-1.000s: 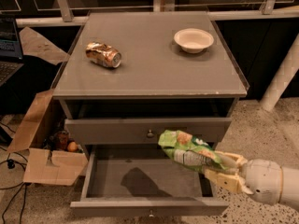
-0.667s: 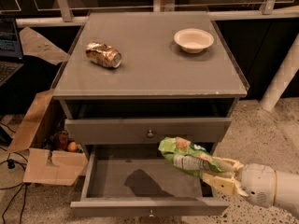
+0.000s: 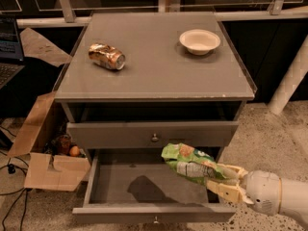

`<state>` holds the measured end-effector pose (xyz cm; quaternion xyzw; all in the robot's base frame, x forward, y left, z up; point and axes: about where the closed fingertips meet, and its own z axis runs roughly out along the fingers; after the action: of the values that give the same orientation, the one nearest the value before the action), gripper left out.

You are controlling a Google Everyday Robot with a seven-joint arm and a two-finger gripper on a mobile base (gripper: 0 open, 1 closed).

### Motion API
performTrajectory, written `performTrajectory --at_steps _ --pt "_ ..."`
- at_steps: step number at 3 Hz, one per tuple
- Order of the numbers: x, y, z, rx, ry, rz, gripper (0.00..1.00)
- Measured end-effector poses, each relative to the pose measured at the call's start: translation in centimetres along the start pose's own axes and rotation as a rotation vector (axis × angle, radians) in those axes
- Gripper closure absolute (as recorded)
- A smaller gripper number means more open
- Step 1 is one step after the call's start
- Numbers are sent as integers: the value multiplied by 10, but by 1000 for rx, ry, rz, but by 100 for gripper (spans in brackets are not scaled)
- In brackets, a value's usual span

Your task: Place green rice chip bag into middle drawer

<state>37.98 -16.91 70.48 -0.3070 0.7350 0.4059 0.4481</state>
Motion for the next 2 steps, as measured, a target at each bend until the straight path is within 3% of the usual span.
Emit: performTrajectory --at_steps 2 --pt "67 -40 31 -40 -37 155 100"
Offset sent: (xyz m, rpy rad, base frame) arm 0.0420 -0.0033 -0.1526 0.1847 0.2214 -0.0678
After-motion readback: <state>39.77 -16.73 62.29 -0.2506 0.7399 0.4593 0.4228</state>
